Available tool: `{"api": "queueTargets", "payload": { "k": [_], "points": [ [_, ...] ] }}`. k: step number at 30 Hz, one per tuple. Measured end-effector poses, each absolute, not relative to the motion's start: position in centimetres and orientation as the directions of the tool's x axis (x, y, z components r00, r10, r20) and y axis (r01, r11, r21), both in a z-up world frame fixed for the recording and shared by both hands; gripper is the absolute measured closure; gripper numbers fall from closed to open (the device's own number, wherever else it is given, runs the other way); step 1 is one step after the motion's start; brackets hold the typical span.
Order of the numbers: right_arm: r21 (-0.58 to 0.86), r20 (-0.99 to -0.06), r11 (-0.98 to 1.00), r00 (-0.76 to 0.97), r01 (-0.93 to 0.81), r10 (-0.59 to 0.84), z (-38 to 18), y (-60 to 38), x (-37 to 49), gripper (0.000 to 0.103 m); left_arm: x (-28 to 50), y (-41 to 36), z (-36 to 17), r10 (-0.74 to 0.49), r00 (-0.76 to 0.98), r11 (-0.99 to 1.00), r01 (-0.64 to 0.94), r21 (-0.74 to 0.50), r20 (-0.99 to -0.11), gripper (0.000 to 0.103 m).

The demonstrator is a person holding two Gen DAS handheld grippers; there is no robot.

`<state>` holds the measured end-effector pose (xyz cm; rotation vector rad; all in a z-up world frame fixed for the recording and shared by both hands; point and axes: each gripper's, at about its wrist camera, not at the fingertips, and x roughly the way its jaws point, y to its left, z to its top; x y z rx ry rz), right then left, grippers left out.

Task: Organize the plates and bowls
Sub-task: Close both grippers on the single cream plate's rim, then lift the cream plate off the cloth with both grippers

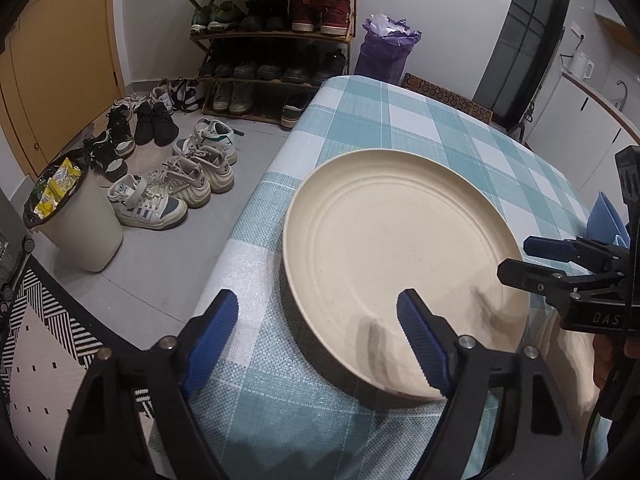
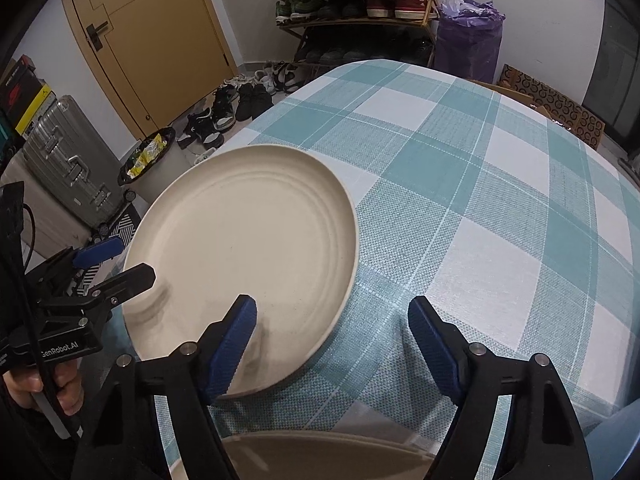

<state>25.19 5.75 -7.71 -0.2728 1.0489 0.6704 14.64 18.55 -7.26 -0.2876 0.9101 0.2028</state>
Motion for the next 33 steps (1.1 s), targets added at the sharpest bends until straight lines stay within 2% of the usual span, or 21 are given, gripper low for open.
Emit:
{"api": "queueTargets", "payload": {
  "k": [1, 4, 9, 11, 16, 20, 33],
  "points": [
    [0.103, -0.868, 0.77, 0.321, -0.63, 0.379, -7.81, 5.84, 25.2, 0.03, 14.64, 18.56, -7.28, 0.049, 0.598, 0.943, -0.292, -0.161, -0.8, 0.03],
    [0.102, -0.869, 0.77, 0.321, -0.63, 0.377, -7.94, 5.98, 25.27, 0.032, 14.69, 18.63, -7.42, 0.046, 0.596, 0.943, -0.291, -0.162, -0.801, 0.036],
    [0.102, -0.871, 0.767, 0.315, -0.634, 0.376, -8.13, 6.19, 25.49, 0.039, 14.7, 18.65, -7.49, 0.046, 0.598, 0.944, -0.288, -0.162, -0.8, 0.049],
    [0.105, -0.874, 0.765, 0.309, -0.635, 0.375, -8.29, 6.28, 25.55, 0.047, 14.72, 18.54, -7.54, 0.047, 0.598, 0.947, -0.283, -0.155, -0.8, 0.053],
    [0.098, -0.873, 0.764, 0.314, -0.637, 0.374, -8.41, 6.41, 25.37, 0.056, 14.67, 18.44, -7.56, 0.045, 0.601, 0.95, -0.272, -0.151, -0.798, 0.063],
    [0.09, -0.874, 0.762, 0.316, -0.641, 0.369, -8.52, 6.51, 25.25, 0.067, 14.58, 18.56, -7.53, 0.038, 0.602, 0.95, -0.27, -0.158, -0.798, 0.069],
    [0.042, -0.868, 0.77, 0.358, -0.636, 0.343, -8.34, 6.18, 24.86, 0.085, 14.09, 18.36, -7.3, 0.057, 0.614, 0.953, -0.269, -0.14, -0.787, 0.083]
  ]
}}
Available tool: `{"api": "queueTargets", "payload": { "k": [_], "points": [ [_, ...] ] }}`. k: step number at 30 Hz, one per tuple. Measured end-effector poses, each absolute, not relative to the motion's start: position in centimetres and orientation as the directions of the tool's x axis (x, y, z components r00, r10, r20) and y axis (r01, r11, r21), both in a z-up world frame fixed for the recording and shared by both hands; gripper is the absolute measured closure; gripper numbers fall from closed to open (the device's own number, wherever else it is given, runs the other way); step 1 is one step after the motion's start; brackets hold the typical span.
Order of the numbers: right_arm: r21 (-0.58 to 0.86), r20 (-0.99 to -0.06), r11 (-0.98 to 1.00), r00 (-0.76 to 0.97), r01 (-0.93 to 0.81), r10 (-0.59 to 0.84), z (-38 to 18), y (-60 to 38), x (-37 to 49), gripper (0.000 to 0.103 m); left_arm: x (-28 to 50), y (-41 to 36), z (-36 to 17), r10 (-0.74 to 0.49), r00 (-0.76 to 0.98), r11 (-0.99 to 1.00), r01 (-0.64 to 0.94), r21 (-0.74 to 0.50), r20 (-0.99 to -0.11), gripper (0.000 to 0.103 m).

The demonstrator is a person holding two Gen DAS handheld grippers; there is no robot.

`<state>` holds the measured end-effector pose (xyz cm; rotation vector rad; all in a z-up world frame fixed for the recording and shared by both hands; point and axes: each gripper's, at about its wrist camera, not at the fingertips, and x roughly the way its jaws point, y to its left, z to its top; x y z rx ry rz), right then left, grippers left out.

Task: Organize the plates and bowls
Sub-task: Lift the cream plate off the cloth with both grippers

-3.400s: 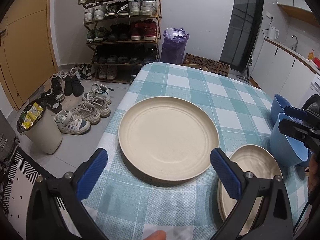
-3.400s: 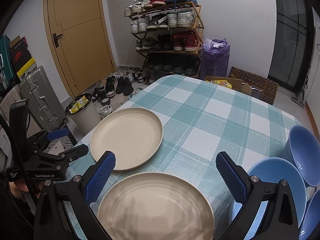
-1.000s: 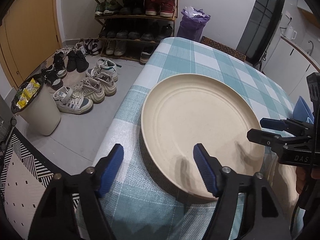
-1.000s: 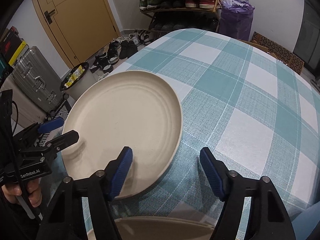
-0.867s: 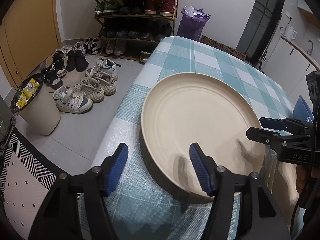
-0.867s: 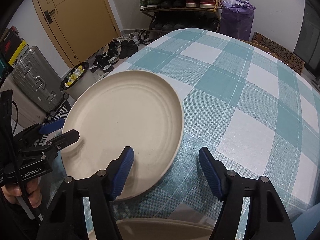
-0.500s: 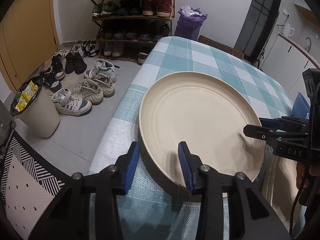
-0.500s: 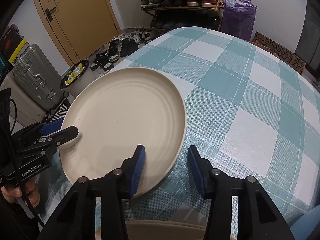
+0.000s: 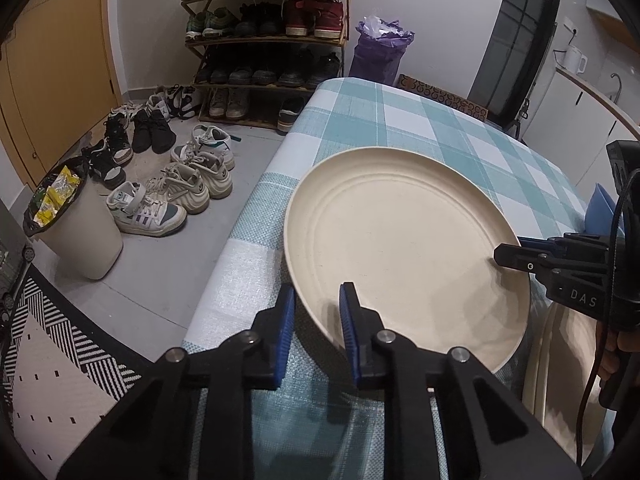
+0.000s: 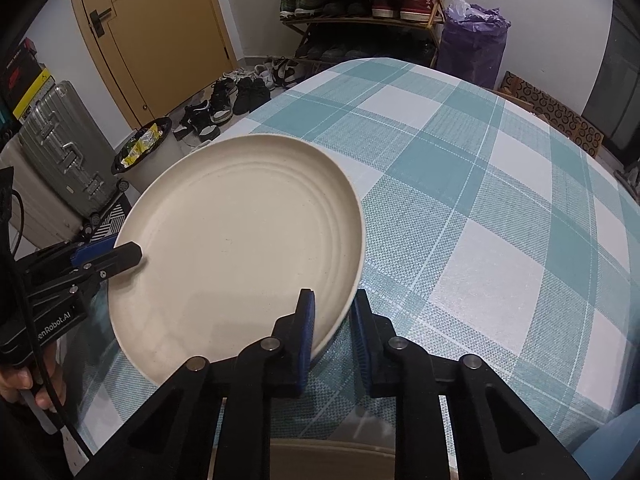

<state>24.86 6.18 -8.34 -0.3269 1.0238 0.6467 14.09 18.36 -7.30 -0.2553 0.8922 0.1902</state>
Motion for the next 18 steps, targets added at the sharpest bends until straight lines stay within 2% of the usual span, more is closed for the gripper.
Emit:
{"api": "queueTargets", "payload": {
  "k": [18],
  "points": [
    [0.0, -0.854, 0.773, 0.403, -0.634, 0.33, -7.78, 6.23, 23.93, 0.085, 13.59, 18.19, -6.41, 0.062, 0.633, 0.954, -0.264, -0.14, -0.771, 0.083]
  ]
}}
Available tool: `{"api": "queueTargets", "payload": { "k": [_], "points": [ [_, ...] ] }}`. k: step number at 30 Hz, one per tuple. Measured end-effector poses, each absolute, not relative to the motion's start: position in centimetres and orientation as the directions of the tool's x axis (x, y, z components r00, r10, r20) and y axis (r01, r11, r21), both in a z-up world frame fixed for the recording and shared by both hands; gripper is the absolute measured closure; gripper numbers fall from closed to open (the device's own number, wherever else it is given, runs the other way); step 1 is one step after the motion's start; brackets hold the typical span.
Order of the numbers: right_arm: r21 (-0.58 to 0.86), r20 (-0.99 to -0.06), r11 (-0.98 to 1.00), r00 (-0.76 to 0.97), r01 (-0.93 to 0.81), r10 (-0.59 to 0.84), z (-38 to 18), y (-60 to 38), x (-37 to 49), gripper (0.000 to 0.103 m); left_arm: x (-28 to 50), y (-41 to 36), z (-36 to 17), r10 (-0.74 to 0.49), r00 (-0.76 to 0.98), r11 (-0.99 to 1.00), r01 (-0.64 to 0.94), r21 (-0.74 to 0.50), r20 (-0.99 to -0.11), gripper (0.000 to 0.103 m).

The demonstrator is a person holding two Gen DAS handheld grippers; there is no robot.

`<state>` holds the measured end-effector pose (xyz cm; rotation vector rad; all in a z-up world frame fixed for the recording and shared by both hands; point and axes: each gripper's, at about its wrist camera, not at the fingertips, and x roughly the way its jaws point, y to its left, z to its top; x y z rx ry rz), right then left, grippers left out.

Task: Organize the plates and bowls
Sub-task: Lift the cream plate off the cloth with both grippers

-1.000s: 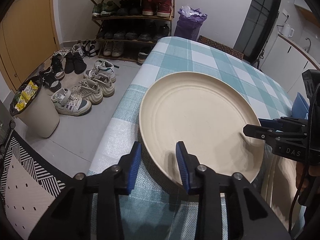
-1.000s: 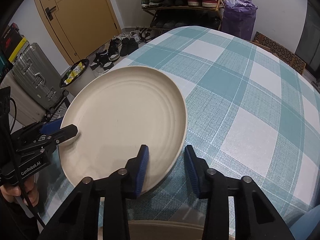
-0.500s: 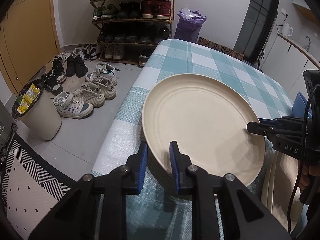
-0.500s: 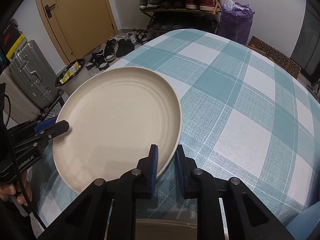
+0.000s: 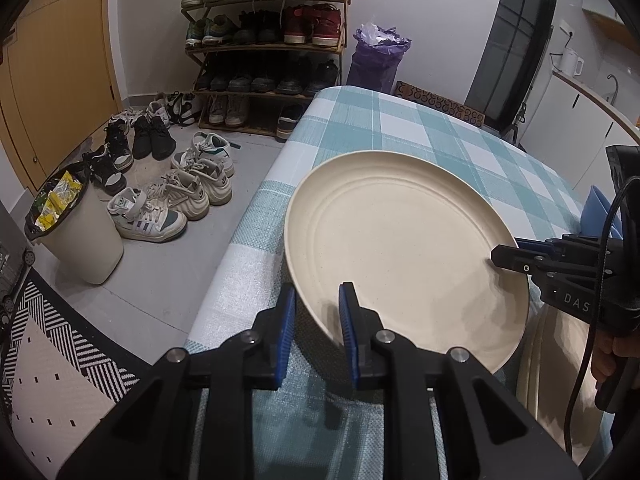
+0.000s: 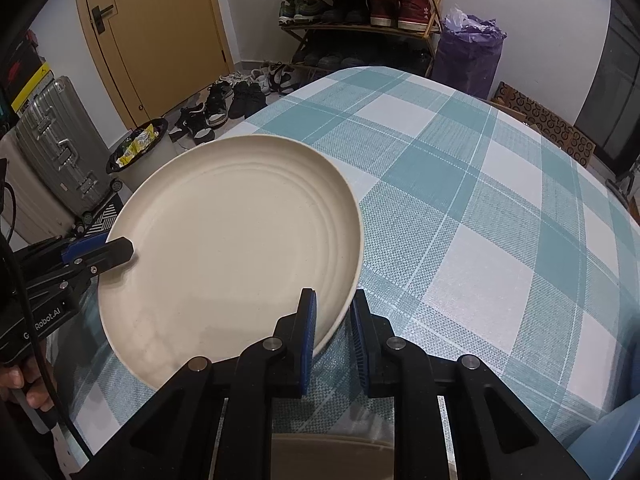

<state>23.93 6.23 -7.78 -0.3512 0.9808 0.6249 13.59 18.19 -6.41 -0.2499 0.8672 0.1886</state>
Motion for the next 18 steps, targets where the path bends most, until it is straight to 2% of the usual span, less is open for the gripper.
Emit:
{"api": "queueTargets", "payload": {
  "k": [18],
  "points": [
    [-0.007, -0.811, 0.787, 0.464, -0.617, 0.356, -4.1, 4.5, 21.6, 0.085, 11.9, 16.6, -3.3, 0.069, 0.683, 0.961, -0.242, -0.136, -0.728, 0.083]
  ]
}}
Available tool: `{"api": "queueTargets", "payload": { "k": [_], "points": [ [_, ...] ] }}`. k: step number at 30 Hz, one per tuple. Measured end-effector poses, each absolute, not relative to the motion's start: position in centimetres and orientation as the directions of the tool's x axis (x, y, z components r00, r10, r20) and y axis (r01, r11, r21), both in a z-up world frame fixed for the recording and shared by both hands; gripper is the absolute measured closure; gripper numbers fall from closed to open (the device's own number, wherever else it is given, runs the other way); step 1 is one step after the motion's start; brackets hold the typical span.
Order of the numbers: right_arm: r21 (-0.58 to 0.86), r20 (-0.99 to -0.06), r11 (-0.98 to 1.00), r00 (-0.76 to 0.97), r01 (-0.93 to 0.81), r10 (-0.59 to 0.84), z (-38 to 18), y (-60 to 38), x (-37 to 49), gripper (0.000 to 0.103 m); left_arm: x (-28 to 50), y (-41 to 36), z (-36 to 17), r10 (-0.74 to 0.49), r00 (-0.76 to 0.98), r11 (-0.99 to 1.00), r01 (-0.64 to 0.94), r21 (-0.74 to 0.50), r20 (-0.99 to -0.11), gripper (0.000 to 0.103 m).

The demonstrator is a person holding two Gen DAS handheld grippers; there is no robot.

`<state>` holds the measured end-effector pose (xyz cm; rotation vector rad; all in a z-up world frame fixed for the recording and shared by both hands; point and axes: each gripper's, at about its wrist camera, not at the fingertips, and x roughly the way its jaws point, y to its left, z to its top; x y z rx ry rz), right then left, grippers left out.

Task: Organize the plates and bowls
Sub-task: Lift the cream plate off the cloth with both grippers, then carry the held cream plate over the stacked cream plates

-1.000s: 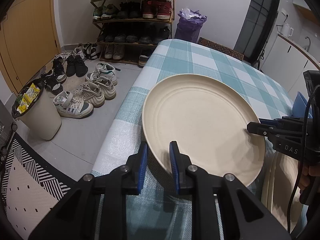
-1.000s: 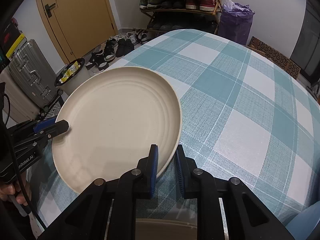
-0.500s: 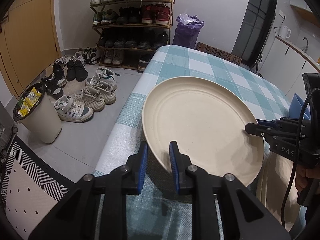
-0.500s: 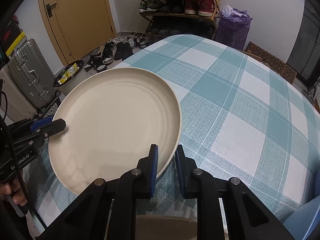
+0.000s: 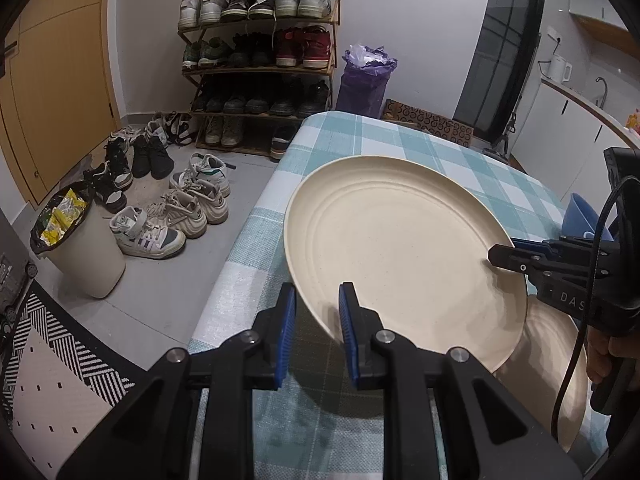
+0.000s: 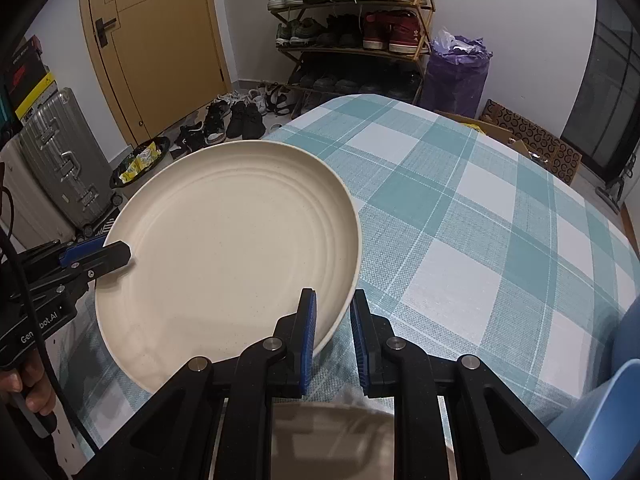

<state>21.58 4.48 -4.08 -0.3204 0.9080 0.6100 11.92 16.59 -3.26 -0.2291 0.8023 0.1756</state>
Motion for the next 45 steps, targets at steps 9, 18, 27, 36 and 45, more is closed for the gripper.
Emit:
{"api": "queueTargets", "payload": {
  "k": [9, 18, 27, 36, 45],
  "points": [
    [-0.014, -0.791, 0.8, 0.495, -0.6, 0.358, -2.3, 2.8, 20.2, 0.085, 11.3, 15.2, -1.8, 0.061, 0.703, 0.967, -0.216, -0.132, -0.708, 0.083],
    [-0.014, -0.77, 0.816, 0.527, -0.578, 0.36, -0.5, 0.4, 18.5, 0.085, 10.6, 13.2, -0.7, 0.046, 0.719, 0.975, -0.183, -0.126, -0.693, 0.083],
    [-0.017, -0.753, 0.834, 0.556, -0.552, 0.353, 0.7, -2.5, 17.0, 0.085, 10.0, 10.9, 0.0, 0.025, 0.731, 0.983, -0.143, -0.117, -0.681, 0.083],
    [-0.022, -0.743, 0.853, 0.579, -0.521, 0.334, 1.0, -5.0, 15.1, 0.085, 9.5, 8.9, 0.3, 0.001, 0.74, 0.989, -0.1, -0.109, -0.672, 0.083],
    [-0.03, -0.735, 0.868, 0.599, -0.496, 0.317, 1.5, -6.9, 13.4, 0.085, 8.9, 7.5, 0.5, -0.021, 0.746, 0.992, -0.067, -0.107, -0.665, 0.083]
  ]
}}
